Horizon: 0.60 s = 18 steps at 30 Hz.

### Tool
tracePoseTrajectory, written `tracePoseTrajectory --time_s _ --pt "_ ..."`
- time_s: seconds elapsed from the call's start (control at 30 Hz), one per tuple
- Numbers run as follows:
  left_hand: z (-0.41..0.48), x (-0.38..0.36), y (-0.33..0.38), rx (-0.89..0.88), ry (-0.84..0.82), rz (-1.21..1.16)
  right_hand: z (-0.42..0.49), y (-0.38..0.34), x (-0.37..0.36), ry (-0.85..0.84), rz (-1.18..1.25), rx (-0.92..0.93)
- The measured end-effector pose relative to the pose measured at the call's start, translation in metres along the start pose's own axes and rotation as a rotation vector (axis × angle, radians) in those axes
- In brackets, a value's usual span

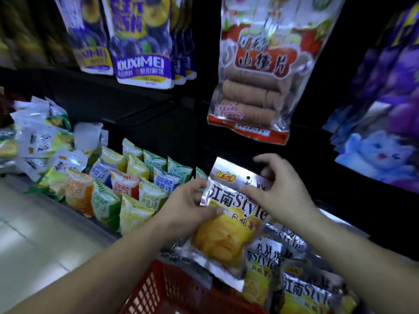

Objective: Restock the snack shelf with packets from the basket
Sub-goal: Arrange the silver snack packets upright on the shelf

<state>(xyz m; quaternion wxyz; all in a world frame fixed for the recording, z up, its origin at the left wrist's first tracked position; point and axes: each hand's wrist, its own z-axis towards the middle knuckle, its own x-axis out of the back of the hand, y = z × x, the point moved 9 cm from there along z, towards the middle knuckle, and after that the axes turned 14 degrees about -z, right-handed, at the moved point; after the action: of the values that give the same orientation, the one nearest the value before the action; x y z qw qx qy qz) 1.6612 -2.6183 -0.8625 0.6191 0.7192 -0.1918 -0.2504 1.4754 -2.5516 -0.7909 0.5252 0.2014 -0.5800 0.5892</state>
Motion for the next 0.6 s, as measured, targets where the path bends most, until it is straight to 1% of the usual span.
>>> tracePoseTrajectory --time_s 0.03,0.07,0.1,0.17,0.23,0.27,0.3,0.37,0.5,0.6 --pt "-0.013 -0.006 0.009 -0.001 -0.017 -0.018 -0.014 0.000 0.015 0.043 -0.018 -0.033" --pt "-0.026 -0.011 0.019 -0.013 -0.014 -0.034 -0.028 0.000 0.025 0.032 0.004 -0.075" --pt "-0.039 -0.014 0.027 -0.018 0.002 -0.048 -0.044 -0.001 0.029 -0.017 0.087 -0.129" --pt "-0.065 -0.025 0.038 -0.043 0.020 -0.075 -0.077 -0.005 0.027 -0.128 0.381 -0.277" --pt "-0.087 -0.032 0.044 -0.079 0.064 -0.119 -0.105 -0.012 0.036 -0.091 0.657 -0.364" --pt "-0.096 -0.032 0.047 -0.102 0.120 -0.142 -0.116 -0.017 0.044 -0.048 0.723 -0.351" --pt "-0.105 -0.032 0.048 -0.128 0.185 -0.151 -0.125 -0.024 0.052 -0.026 0.733 -0.309" --pt "-0.122 -0.036 0.053 -0.188 0.275 -0.152 -0.139 -0.035 0.061 -0.039 0.656 -0.234" --pt "-0.147 -0.046 0.053 -0.234 0.290 -0.164 -0.150 -0.031 0.060 -0.020 0.570 -0.228" --pt "-0.146 -0.046 0.058 -0.243 0.243 -0.122 -0.150 -0.035 0.058 -0.063 0.510 -0.143"
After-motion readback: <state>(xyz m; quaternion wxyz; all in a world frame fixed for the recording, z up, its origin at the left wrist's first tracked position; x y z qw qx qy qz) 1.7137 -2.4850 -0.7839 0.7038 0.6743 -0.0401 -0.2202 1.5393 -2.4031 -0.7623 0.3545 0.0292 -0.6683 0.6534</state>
